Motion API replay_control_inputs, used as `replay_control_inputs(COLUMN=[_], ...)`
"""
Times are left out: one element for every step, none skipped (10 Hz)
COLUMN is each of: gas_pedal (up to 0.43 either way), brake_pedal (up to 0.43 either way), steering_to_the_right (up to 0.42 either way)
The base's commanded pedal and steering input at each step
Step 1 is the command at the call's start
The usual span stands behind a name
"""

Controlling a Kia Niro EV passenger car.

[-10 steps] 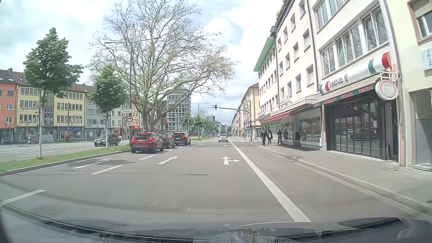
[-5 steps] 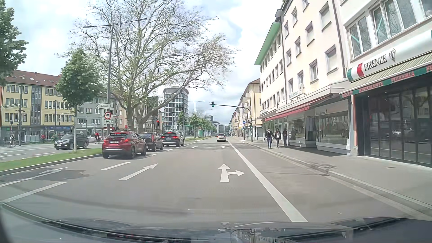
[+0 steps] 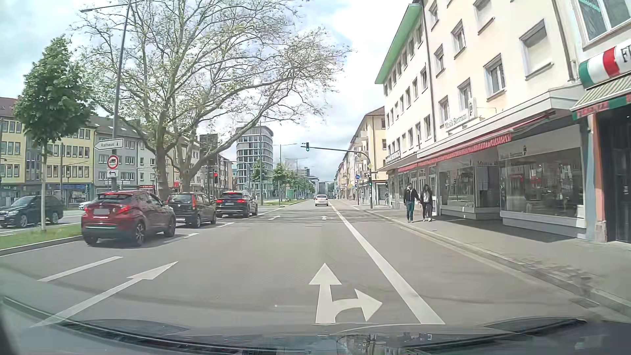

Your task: Follow the waypoints while adhering to traffic rules and regulations

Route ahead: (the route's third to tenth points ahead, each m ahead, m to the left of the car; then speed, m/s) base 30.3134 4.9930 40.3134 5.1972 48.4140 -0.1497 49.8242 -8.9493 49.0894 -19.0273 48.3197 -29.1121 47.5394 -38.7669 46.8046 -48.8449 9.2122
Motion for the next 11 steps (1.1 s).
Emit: replay_control_inputs(gas_pedal=[0.000,0.000,0.000,0.000,0.000,0.000,0.000,0.000,0.000,0.000,0.000], brake_pedal=[0.000,0.012,0.024,0.037,0.049,0.067,0.085,0.098,0.110,0.116,0.116], steering_to_the_right=[-0.003,-0.003,-0.003,-0.003,-0.003,-0.003,-0.003,-0.003,-0.003,-0.003,-0.003])
